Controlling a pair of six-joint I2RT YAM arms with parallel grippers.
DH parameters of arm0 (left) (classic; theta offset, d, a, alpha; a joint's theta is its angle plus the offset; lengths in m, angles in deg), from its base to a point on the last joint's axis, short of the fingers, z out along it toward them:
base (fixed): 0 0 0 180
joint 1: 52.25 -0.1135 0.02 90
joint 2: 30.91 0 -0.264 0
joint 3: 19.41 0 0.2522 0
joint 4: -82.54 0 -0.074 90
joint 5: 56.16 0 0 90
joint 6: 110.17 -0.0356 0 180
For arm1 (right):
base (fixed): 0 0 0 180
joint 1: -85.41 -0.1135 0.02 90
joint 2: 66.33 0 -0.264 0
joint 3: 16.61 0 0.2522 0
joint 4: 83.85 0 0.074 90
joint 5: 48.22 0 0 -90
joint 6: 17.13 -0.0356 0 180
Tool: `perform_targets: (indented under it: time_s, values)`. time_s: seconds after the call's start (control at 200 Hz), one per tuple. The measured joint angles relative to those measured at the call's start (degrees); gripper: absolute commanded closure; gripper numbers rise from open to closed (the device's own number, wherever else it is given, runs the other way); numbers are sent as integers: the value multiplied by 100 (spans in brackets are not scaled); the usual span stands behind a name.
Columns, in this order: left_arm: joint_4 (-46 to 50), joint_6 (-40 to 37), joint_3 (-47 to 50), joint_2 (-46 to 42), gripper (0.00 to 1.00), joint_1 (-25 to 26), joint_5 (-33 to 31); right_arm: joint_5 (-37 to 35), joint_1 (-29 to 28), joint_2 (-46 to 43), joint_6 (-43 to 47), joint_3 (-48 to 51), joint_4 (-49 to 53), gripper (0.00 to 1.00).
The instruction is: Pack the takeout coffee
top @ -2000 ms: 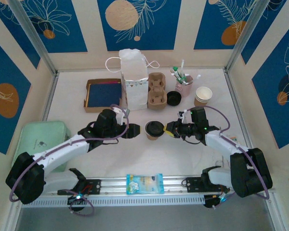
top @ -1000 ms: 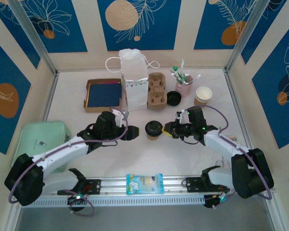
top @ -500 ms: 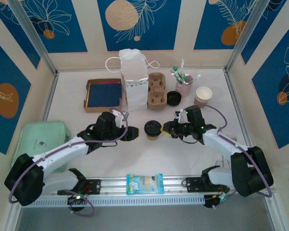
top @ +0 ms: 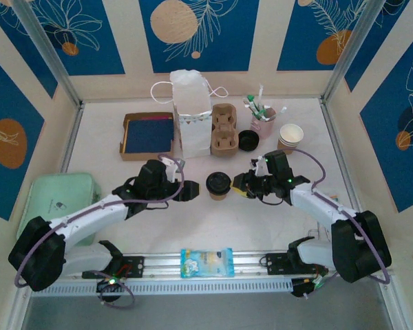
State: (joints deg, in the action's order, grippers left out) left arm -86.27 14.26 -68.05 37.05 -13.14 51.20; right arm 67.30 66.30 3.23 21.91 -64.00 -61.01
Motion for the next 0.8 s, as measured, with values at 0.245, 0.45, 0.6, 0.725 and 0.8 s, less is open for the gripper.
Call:
perform_targets:
  time_s: [0.245, 0.45, 0.6, 0.725, 0.8]
  values:
    - [-153, 7, -26, 374, 25, 0, 22, -157, 166, -463, 170, -94, 407, 47]
    - [-284, 22, -177, 651, 25, 0, 50, -181, 275, -555, 258, -170, 520, 40]
    - [-393, 20, -334, 872, 25, 0, 66, -184, 275, -555, 258, -173, 562, 39]
    - [-461, 17, -378, 1025, 26, 0, 66, -184, 275, -566, 258, -173, 562, 39]
    - [-476, 17, -422, 1141, 26, 0, 66, -184, 293, -568, 260, -173, 564, 39]
